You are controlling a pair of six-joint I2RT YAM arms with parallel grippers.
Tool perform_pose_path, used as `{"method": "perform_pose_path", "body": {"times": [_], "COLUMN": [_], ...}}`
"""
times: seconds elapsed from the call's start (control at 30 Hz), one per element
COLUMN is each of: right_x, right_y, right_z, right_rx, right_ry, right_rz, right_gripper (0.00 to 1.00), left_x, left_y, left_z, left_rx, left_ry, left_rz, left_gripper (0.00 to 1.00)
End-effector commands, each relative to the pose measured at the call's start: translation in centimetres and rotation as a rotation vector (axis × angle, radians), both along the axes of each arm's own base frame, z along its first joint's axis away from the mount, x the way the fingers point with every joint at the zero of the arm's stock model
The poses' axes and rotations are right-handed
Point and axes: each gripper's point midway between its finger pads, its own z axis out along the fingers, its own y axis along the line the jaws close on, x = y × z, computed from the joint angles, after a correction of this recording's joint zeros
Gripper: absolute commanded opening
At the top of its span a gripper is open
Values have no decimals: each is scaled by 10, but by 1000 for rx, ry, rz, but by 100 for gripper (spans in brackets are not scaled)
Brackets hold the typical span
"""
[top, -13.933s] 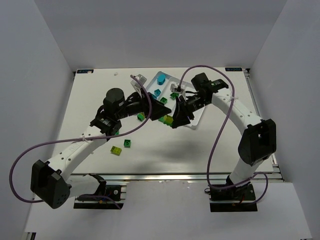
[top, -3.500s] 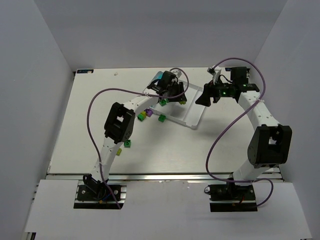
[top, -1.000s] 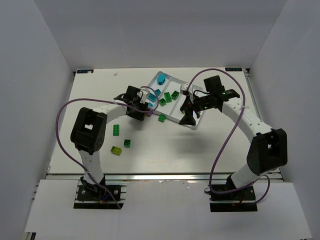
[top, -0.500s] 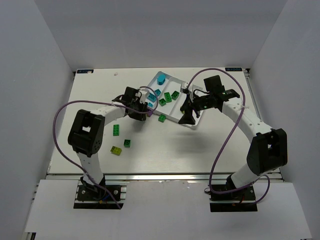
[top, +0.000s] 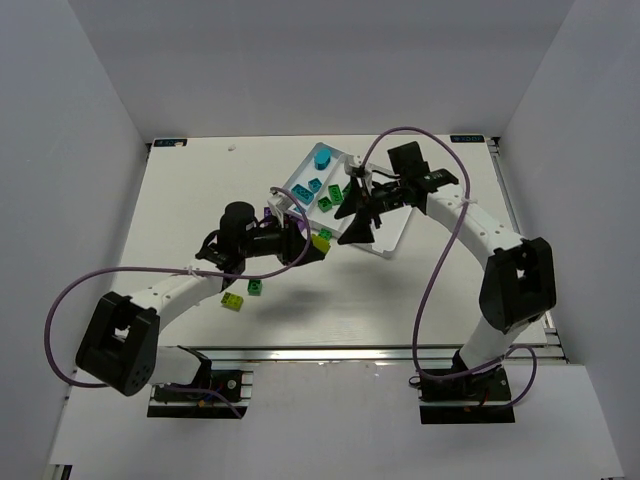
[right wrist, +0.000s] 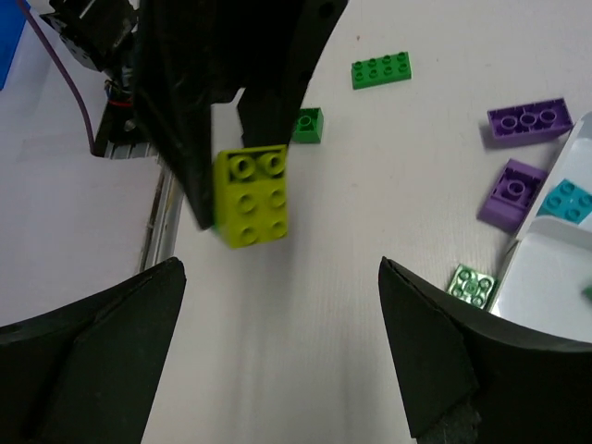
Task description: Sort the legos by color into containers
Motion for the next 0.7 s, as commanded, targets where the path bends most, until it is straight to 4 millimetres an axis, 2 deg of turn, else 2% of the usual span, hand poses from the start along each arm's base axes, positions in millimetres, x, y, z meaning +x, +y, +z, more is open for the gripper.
{"method": "perform_pose_path", "body": {"times": [0.0, 0.17, 0.33, 0.6, 0.67], "right_x": [9, -6, -27, -39, -38], "right_y": [15, 31, 37, 42, 42], "right_z": [20, 26, 20, 11, 10], "right_rx": [71, 83, 71, 35, 37], "right_ry": [-74, -24, 32, 77, 83], "right_rz": [65, 139, 200, 255, 256], "right_gripper": [89, 86, 81, 70, 63], "left_x": [-20, -27, -26, -27, -26], "left_y": [-11, -15, -16, -16, -16], "left_z": [39, 43, 44, 44, 43], "left_rx": [-112, -112, -117, -109, -107], "left_ry": [-69, -70, -70, -81, -80], "left_rz": [-93, -103, -100, -101, -100], "left_gripper": [0, 0, 0, 0, 0]}}
